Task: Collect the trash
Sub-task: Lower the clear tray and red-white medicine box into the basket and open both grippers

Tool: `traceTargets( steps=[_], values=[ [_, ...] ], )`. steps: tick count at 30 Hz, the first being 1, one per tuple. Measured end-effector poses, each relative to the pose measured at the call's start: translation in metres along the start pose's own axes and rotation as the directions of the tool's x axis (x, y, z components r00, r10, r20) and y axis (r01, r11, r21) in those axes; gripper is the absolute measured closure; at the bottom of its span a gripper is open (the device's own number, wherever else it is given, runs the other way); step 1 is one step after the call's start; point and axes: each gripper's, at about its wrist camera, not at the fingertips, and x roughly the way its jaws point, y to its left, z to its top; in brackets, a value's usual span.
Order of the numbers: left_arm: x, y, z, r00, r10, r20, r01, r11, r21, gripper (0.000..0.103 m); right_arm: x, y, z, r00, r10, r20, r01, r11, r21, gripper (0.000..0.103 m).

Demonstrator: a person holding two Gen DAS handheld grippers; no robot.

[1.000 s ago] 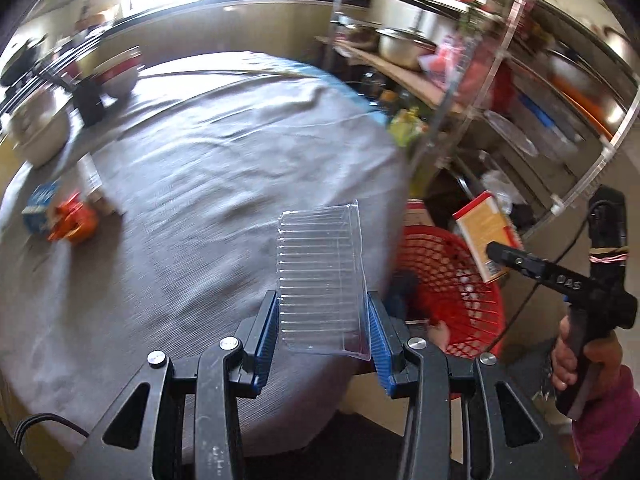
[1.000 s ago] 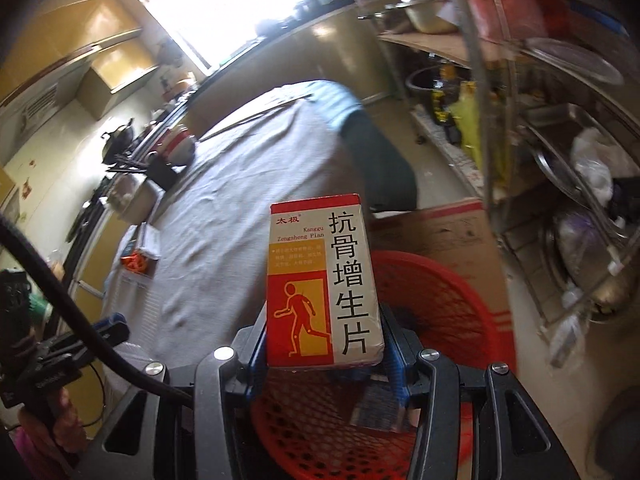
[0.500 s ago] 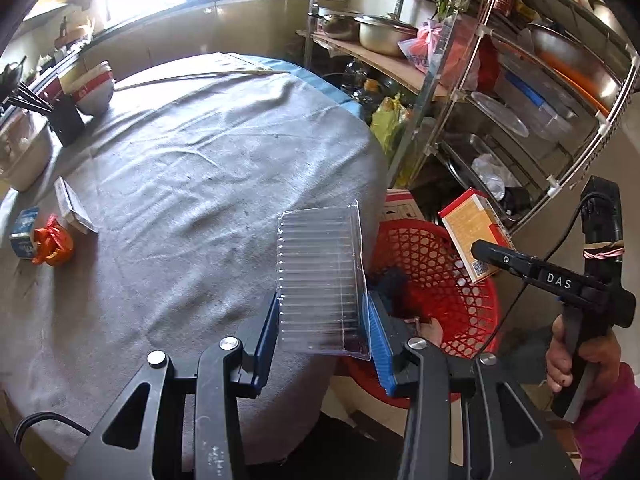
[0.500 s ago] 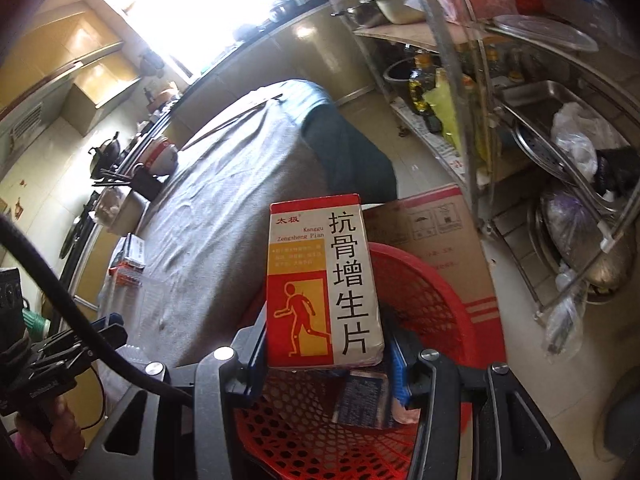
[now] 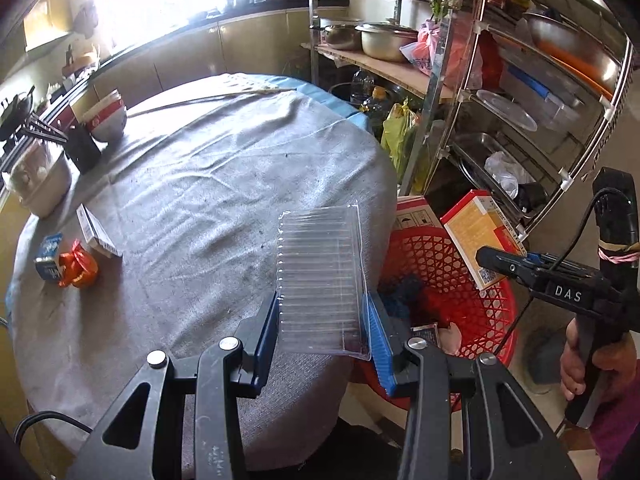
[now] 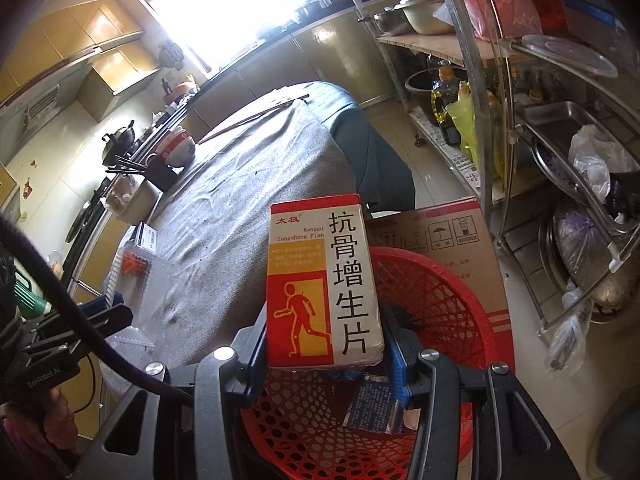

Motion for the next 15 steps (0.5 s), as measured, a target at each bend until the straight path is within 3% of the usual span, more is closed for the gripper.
traceTargets(
  steps=[6,15],
  values=[
    [-0.002,-0.015,0.008,0.999,0.013,0.038,-0.013,1.000,0.015,0.059,-0.014,-0.004,-0.007,1.000,-0.016,0.024,0.016,1.000,-0.004,0.052],
    [-0.006,-0.048,0.019,0.985,0.038,0.170,-0.043,0.999,0.025,0.059,-0.043,-0.009,-0.034,0.988,-0.084,0.129,0.089,0.995,-0.035,0.052]
  ],
)
